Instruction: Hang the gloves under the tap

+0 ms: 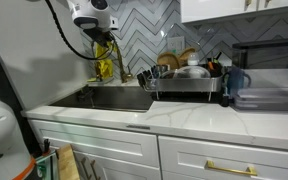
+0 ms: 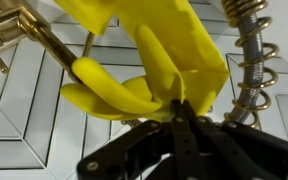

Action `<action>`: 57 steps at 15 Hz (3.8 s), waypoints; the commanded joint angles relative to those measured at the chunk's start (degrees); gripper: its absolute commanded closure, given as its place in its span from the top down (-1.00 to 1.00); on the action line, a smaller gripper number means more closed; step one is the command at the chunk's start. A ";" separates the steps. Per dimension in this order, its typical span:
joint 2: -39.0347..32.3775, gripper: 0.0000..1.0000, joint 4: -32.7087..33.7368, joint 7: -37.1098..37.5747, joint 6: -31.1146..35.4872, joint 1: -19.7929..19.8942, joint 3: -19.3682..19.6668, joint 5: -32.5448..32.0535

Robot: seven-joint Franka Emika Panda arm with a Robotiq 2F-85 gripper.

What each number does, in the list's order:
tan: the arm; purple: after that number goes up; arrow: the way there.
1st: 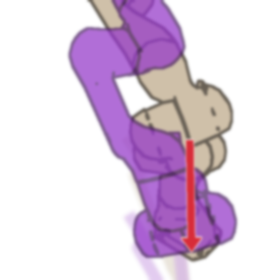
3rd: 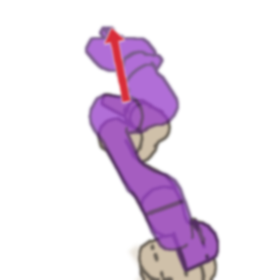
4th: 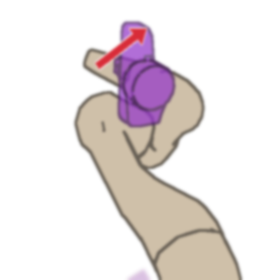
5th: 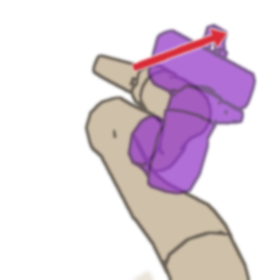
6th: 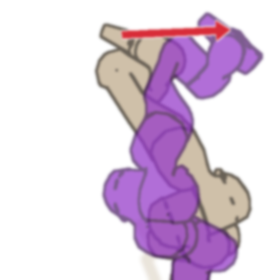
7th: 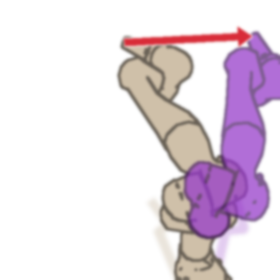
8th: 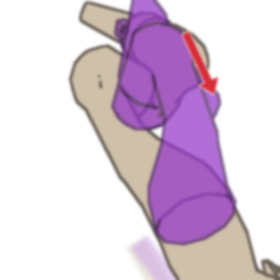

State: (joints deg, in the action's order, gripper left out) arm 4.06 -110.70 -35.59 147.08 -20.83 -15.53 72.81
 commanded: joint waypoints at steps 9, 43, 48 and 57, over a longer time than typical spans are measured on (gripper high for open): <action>0.36 -0.99 -3.59 -1.72 -2.00 0.94 -1.64 3.04; 0.34 -0.99 -7.10 -5.28 -7.79 4.39 -0.25 -13.83; -0.31 -0.99 -6.51 -3.94 -10.03 3.85 -0.80 -15.52; -0.98 -0.97 -6.16 -1.87 -10.81 3.46 -1.25 -17.35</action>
State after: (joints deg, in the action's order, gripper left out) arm 3.20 -116.90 -39.22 136.94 -17.12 -16.58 56.81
